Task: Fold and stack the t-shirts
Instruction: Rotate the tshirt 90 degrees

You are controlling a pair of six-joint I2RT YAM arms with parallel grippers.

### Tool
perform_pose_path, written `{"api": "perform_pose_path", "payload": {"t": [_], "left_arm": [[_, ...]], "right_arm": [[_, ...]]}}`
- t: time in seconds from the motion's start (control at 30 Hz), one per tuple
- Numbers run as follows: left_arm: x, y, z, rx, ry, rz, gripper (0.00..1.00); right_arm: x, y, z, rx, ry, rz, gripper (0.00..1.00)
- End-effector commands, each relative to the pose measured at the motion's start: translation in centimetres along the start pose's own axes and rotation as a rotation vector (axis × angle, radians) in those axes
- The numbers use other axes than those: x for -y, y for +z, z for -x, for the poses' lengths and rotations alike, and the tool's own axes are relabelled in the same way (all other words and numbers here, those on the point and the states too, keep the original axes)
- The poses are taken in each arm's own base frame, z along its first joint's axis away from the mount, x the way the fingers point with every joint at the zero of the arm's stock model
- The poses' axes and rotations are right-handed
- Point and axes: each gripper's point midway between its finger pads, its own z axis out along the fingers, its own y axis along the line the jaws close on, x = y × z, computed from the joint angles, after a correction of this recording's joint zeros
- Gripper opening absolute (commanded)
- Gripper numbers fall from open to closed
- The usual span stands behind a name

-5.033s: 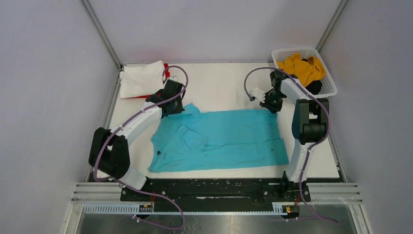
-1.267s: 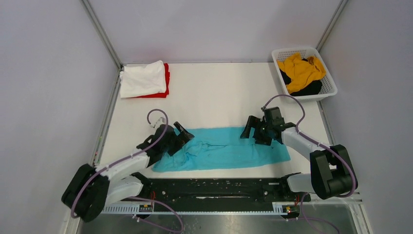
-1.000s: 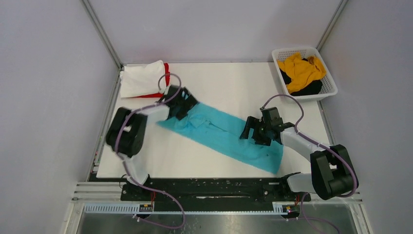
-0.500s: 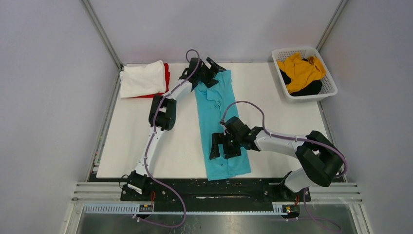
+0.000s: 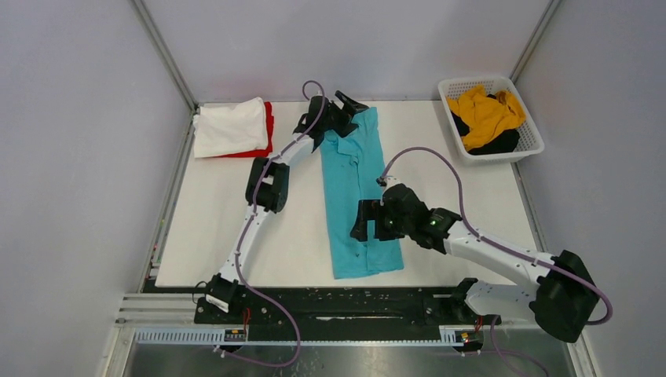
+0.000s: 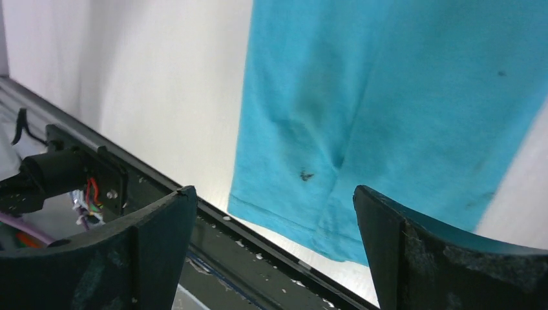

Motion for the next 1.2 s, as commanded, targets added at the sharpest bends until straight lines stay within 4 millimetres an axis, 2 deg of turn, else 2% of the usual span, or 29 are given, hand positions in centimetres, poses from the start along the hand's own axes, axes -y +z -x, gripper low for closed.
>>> {"api": "perform_pose_path", "payload": {"t": [0.0, 0.03, 0.07, 0.23, 0.33, 0.37, 0.4, 0.43, 0.47, 0.53, 0.6, 0.7, 0.77, 0.9, 1.0, 1.17], "left_arm": [[12.1, -4.4, -1.2, -0.084, 0.209, -0.164, 0.99], [13.9, -6.5, -2.2, -0.130, 0.243, -0.148, 0.99], [14.8, -8.2, -3.1, -0.153, 0.278, -0.129, 0.99], [15.1, -18.6, -8.4, -0.181, 0.475, 0.075, 0.99], [12.1, -24.7, -11.1, -0.123, 0.585, 0.200, 0.99], [10.7, -26.6, -11.9, -0.104, 0.598, 0.241, 0.99], [10.7, -28.7, -12.9, -0.103, 0.614, 0.239, 0.99], [9.2, -30.1, -14.2, -0.125, 0.618, 0.261, 0.99], [6.7, -31.8, -16.0, -0.158, 0.616, 0.309, 0.99], [3.8, -34.3, -19.5, -0.219, 0.635, 0.343, 0.99], [1.1, -36.9, -24.2, -0.334, 0.682, 0.354, 0.98], [-2.6, -40.6, -29.0, -0.479, 0.689, 0.387, 0.93], [-4.1, -42.5, -31.3, -0.533, 0.671, 0.402, 0.90], [-6.4, -44.4, -33.9, -0.586, 0.624, 0.441, 0.80], [-7.9, -44.4, -34.7, -0.597, 0.598, 0.464, 0.72], [-9.6, -43.4, -35.0, -0.597, 0.607, 0.534, 0.61]], "right_arm": [[4.5, -1.9, 0.2, 0.068, -0.034, -0.208, 0.99], [5.5, -2.3, 0.1, 0.071, -0.043, -0.254, 0.99], [6.2, -2.7, -0.1, 0.074, -0.055, -0.281, 0.99], [9.6, -4.6, -1.3, 0.108, -0.022, -0.389, 1.00], [11.3, -5.4, -2.7, 0.137, 0.044, -0.416, 1.00], [11.6, -5.5, -3.1, 0.143, 0.058, -0.410, 0.99], [11.8, -5.6, -3.6, 0.140, 0.066, -0.405, 1.00], [11.9, -5.6, -4.0, 0.140, 0.073, -0.393, 1.00], [12.0, -5.5, -4.5, 0.133, 0.084, -0.383, 1.00], [12.0, -5.5, -5.4, 0.110, 0.099, -0.361, 1.00], [11.7, -5.4, -6.4, 0.071, 0.097, -0.328, 0.98], [11.2, -5.1, -7.8, 0.003, 0.079, -0.282, 0.94], [11.3, -5.0, -8.4, -0.023, 0.072, -0.279, 0.90], [11.8, -4.6, -9.2, -0.051, 0.081, -0.294, 0.80], [12.0, -4.3, -9.5, -0.064, 0.087, -0.301, 0.69], [12.3, -3.9, -9.7, -0.072, 0.086, -0.312, 0.61]]}}
